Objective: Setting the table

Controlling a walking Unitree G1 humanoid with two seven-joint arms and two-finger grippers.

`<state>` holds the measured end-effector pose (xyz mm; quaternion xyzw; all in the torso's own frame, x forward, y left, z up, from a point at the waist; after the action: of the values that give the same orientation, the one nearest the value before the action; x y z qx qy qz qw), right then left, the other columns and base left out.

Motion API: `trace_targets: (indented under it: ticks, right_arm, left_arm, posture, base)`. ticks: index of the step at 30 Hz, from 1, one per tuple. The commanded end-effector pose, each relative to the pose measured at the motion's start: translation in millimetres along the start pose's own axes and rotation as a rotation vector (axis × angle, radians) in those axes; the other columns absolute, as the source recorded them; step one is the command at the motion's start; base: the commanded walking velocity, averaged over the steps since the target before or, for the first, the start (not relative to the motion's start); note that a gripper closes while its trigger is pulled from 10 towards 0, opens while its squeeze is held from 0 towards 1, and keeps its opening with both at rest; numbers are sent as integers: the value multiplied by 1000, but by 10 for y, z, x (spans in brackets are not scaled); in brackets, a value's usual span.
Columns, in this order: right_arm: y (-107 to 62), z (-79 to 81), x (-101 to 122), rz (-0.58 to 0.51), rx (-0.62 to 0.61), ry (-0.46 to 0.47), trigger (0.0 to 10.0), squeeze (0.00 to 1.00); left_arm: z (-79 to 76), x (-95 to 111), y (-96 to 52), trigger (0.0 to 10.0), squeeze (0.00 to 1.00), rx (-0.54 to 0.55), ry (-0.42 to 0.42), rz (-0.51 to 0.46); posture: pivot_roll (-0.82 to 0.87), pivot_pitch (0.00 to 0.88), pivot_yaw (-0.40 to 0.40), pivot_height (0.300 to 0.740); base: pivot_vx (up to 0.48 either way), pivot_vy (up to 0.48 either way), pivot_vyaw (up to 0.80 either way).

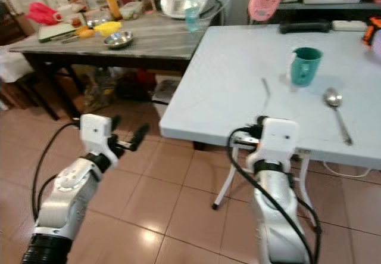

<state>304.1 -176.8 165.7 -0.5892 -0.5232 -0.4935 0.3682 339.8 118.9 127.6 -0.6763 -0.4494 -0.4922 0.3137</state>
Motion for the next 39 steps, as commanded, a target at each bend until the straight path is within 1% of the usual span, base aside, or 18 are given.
trace_targets:
  ticks: [1,14,23,27,39]
  right_arm:
    - [10,22,68,-22,-5,14,10000,0]
    - [39,-25,77,-25,-26,8,10000,0]
    - [50,-28,72,-22,-30,10,10000,0]
    - [56,-27,76,-23,-32,12,10000,0]
    - [52,-18,66,-21,-31,16,10000,0]
  left_arm:
    - [31,66,-32,10000,0,-14,13,-14]
    - [-41,80,-26,10000,0,-65,6,-18]
    - [-89,77,-31,10000,0,-101,3,-17]
    - [-129,65,-36,10000,0,-122,-2,-13]
    - [-153,58,-31,10000,0,-143,-2,-7]
  posture:
    - [-161,45,115,740]
    - [-164,43,115,740]
    - [-164,42,115,740]
    - [-164,42,117,740]
    - [-163,38,118,740]
  base:
    - [0,0,0]
    - [0,0,0]
    - [0,0,-697]
    - [303,0,-697]
    - [373,0,-649]
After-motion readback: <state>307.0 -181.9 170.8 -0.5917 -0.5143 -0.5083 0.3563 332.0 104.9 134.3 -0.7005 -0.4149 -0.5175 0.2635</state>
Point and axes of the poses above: a point about 5 cm out from each wrist's last joint towards the gripper, its own y axis pointing out of the wrist towards the gripper, its own x axis along the axis of the wrist's last joint, z = x × y, the point moved 4 cm from there along y, pointing out of the wrist towards the gripper, and after that the axes turned 14 degrees about -y, right-handed, at the moved point
